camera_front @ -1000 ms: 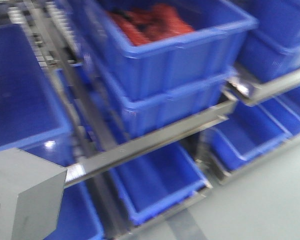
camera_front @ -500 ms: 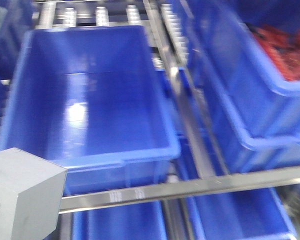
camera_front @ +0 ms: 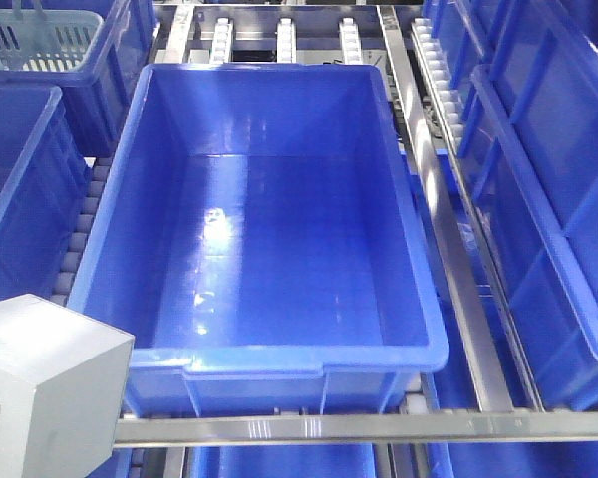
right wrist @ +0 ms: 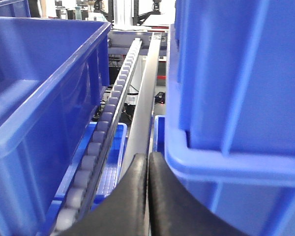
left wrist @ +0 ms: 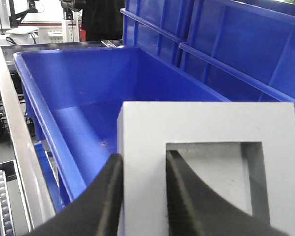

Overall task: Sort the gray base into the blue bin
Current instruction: 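Turn and approach the empty blue bin on the roller rack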

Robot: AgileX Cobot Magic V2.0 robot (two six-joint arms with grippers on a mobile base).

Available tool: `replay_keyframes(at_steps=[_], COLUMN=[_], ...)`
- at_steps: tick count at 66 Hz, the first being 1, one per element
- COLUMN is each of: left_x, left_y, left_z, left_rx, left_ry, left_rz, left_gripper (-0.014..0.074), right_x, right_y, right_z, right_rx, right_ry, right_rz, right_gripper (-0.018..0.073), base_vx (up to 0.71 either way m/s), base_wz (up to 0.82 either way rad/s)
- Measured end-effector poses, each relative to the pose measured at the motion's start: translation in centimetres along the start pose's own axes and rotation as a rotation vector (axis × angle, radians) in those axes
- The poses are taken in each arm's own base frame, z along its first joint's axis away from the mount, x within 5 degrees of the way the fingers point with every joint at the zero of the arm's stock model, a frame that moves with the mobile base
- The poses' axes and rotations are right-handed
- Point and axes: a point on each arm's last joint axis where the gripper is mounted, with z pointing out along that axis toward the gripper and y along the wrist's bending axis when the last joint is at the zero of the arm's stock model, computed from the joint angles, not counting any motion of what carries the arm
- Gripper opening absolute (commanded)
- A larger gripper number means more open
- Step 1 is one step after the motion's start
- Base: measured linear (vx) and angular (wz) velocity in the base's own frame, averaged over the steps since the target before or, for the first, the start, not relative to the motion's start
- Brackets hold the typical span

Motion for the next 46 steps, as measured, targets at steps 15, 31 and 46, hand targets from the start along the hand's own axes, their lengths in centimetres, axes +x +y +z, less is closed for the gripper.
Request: replay_keyframes(at_steps=[15,31,46], left_x=[0.00,0.00,0.00], left_y=[0.00,0.00,0.00], left_z=[0.00,0.00,0.00], left_rx=[0.000,0.000,0.000], left_ry=[0.000,0.000,0.000], left_rz=[0.000,0.000,0.000], left_gripper=[-0.0006,-0.0006,-0.0006], right_x=[0.00,0.00,0.00], right_y=[0.00,0.00,0.00], right_z=[0.00,0.00,0.00], right_rx=[0.000,0.000,0.000], right_ry=[0.000,0.000,0.000], right_rz=[0.000,0.000,0.000], right_gripper=[-0.0009,-0.0009,-0.0009], base_vx=[0.12,0.13,0.11], base_wz=[0.00,0.00,0.00])
